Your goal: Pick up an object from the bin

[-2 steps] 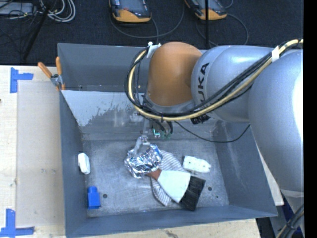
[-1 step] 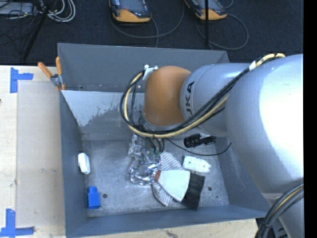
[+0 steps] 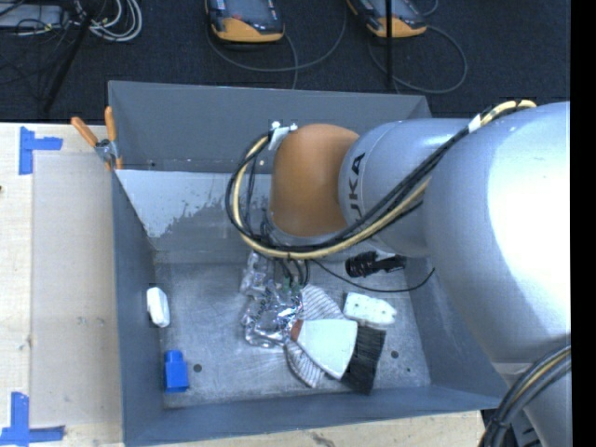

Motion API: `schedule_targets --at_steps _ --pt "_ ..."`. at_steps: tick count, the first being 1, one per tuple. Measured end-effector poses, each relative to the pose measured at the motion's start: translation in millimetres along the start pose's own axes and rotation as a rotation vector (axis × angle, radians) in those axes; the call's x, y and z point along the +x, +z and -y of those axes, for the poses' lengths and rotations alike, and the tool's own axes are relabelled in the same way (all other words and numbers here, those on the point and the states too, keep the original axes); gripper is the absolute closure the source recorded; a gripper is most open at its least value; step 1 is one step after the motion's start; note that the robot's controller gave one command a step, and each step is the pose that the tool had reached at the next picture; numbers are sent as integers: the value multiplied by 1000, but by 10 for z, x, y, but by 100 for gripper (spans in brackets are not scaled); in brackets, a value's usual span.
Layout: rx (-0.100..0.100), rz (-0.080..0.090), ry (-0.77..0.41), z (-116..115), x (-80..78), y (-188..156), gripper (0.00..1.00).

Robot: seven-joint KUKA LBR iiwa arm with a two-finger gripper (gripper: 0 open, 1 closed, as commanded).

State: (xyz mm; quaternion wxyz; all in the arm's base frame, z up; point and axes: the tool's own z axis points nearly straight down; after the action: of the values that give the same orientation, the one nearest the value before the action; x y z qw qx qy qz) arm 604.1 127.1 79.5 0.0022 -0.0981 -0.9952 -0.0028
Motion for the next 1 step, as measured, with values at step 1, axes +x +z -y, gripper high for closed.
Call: schedule_targets --at_steps 1 --pt "6 -2 1 28 8 -263 100"
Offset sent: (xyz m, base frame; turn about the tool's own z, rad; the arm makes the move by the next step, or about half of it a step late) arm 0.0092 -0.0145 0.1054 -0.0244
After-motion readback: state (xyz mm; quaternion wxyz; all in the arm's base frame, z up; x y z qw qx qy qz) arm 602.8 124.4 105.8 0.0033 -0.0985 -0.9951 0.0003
